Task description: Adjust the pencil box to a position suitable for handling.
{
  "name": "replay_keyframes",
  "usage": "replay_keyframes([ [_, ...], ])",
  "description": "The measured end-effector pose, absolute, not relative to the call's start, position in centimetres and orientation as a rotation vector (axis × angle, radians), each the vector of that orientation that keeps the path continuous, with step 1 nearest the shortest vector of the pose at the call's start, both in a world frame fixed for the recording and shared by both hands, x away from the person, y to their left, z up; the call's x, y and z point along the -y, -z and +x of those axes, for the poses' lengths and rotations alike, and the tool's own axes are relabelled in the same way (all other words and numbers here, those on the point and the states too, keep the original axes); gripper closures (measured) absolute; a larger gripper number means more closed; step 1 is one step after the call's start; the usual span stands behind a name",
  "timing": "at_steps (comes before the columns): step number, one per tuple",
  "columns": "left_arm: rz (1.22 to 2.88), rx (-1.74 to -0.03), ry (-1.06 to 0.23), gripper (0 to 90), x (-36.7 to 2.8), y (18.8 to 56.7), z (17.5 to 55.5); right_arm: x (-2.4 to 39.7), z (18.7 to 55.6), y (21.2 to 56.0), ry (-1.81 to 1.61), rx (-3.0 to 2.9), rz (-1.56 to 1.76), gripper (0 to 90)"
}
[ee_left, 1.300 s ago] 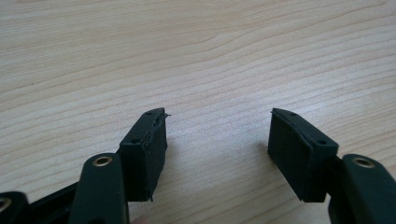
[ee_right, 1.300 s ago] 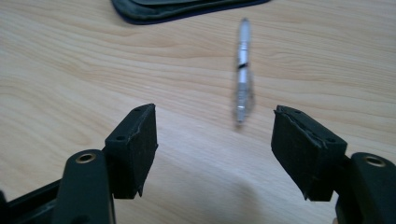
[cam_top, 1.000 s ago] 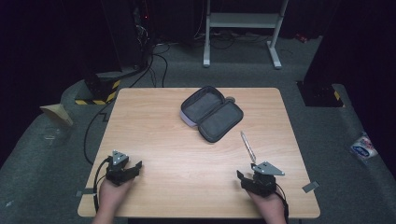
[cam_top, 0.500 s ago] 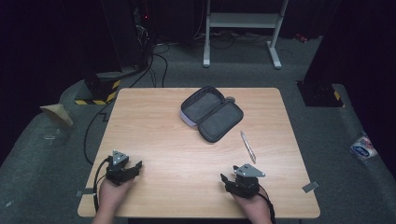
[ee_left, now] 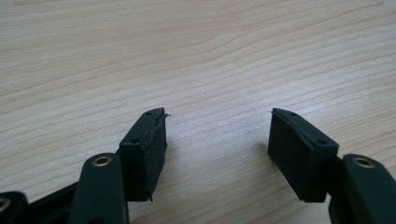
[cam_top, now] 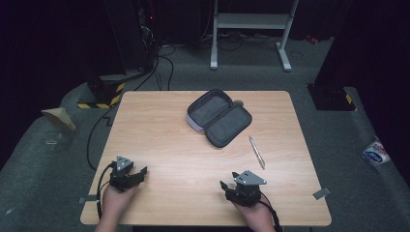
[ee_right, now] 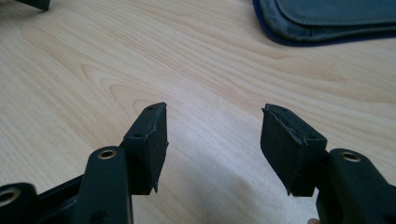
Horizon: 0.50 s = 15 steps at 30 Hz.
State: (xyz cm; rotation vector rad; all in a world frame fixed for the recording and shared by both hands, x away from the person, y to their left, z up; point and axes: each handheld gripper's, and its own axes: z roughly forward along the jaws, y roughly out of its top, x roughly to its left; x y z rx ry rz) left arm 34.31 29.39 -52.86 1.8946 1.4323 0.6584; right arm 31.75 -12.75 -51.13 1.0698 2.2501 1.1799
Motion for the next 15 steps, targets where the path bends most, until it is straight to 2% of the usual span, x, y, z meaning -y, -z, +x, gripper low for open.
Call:
replay_keyframes([
  [8,1.896,-1.434,-0.658,37.3,-29.4,52.8,34.3,11.3,34.7,49.8,-1.113,-2.226,1.033,47.9],
  [15,1.895,-1.434,-0.657,37.3,-29.4,52.8,34.3,10.0,38.8,49.0,-1.12,-2.216,1.056,47.9],
])
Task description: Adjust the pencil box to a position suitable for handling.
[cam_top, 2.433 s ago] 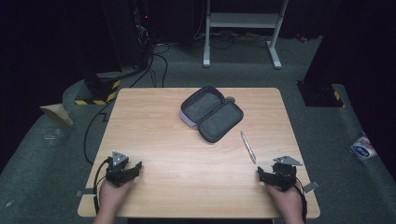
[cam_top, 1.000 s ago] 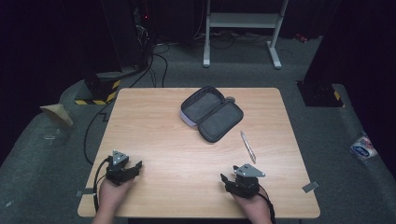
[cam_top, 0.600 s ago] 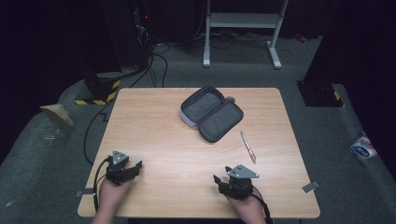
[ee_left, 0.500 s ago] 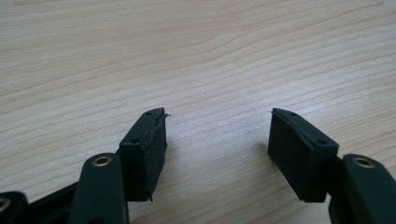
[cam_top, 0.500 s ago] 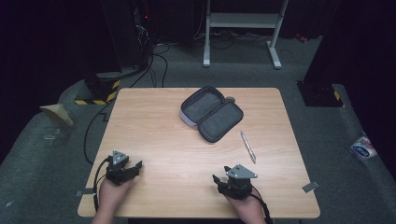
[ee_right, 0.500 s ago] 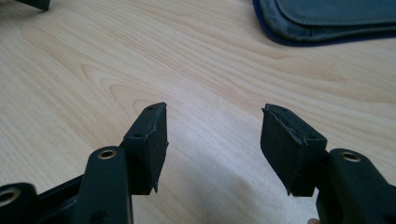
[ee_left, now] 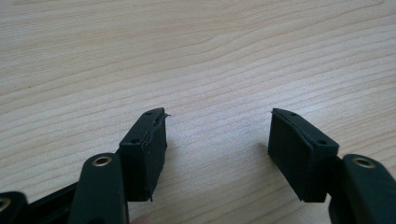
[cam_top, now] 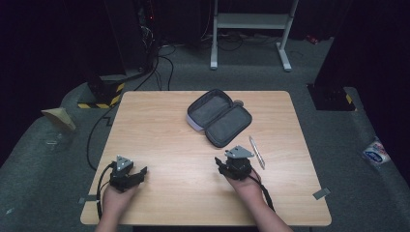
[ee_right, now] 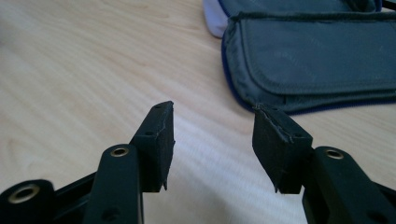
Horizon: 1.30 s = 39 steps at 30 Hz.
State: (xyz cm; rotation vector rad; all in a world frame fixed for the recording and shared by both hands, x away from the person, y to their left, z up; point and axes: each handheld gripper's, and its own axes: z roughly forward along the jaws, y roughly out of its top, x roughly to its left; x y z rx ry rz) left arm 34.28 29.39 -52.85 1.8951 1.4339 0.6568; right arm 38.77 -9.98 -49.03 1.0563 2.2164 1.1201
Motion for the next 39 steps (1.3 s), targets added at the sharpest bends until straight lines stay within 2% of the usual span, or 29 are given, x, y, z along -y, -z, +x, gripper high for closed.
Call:
replay_keyframes([
  [12,1.898,-1.432,-0.658,37.2,-29.4,52.8,34.3,6.6,43.8,50.0,-1.104,-2.207,1.064,46.8],
  [19,1.897,-1.433,-0.659,37.2,-29.4,52.8,34.3,4.8,45.7,50.0,-1.049,-2.212,1.04,51.5],
  [35,1.896,-1.437,-0.66,37.3,-29.3,52.8,34.3,3.3,48.0,50.9,-0.969,-2.204,1.009,73.0],
  [39,1.896,-1.437,-0.66,37.3,-29.3,52.8,34.3,2.8,48.3,50.9,-0.95,-2.208,0.993,83.0],
])
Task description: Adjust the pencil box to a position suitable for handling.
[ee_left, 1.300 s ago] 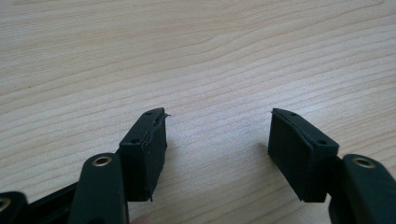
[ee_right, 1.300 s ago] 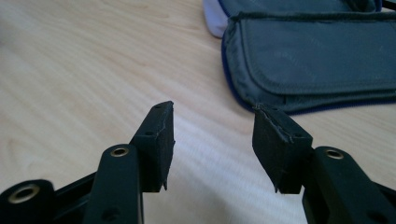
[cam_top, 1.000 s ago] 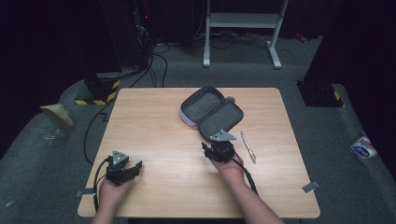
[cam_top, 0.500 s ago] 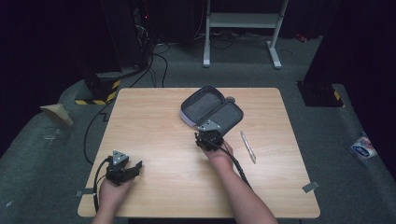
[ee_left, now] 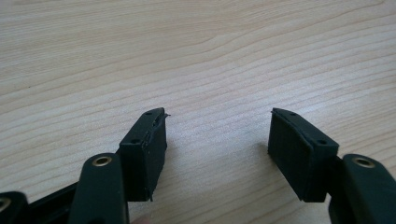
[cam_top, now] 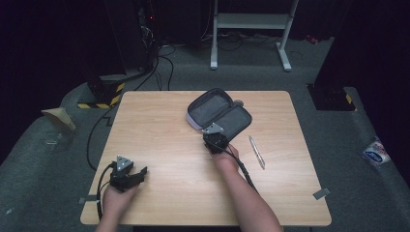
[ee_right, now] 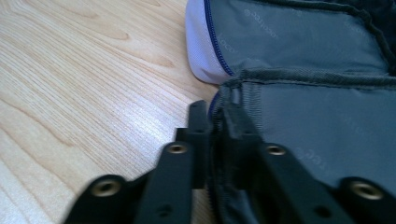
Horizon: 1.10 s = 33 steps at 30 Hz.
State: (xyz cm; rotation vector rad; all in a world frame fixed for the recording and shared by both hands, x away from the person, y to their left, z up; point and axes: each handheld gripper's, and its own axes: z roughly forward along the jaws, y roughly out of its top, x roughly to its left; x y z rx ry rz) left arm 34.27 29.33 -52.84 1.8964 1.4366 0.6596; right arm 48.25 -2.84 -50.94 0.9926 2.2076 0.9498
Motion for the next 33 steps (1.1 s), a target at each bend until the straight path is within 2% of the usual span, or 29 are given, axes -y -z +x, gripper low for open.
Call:
replay_keyframes([
  [1,1.894,-1.437,-0.661,37.3,-29.3,52.8,34.3,2.6,48.2,51.0,-0.939,-2.211,0.98,86.2],
  [4,1.896,-1.436,-0.66,37.3,-29.3,52.8,34.3,2.4,48.0,51.1,-0.935,-2.221,0.96,87.3],
  [16,1.897,-1.434,-0.659,37.3,-29.3,52.8,34.3,2.4,45.4,50.3,-1.011,-2.247,0.883,87.9],
  [33,1.899,-1.432,-0.66,37.3,-29.3,52.8,34.3,5.9,36.7,49.9,-1.176,-2.26,0.76,87.9],
])
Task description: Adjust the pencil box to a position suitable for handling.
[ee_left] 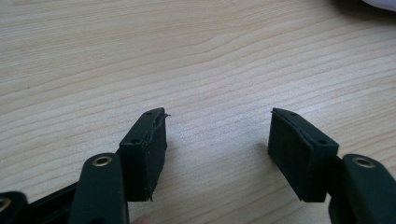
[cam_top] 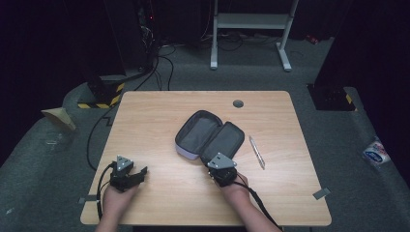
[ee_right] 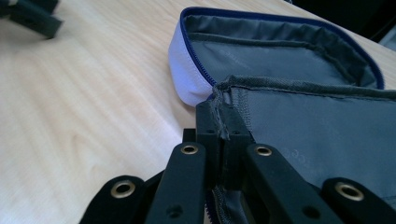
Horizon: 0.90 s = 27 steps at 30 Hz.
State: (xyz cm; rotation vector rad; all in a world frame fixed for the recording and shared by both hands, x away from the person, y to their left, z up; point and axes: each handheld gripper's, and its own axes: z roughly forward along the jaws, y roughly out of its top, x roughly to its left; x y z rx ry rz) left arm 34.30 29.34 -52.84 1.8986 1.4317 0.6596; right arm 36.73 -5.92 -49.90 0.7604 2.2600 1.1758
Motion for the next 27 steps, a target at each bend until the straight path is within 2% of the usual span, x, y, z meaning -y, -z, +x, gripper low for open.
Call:
replay_keyframes([
  [15,1.902,-1.43,-0.662,37.2,-29.3,52.8,34.3,9.0,31.2,50.4,-1.235,-2.273,0.68,87.7],
  [27,1.902,-1.431,-0.662,37.2,-29.3,52.8,34.3,10.4,30.4,51.2,-1.234,-2.288,0.676,87.3],
])
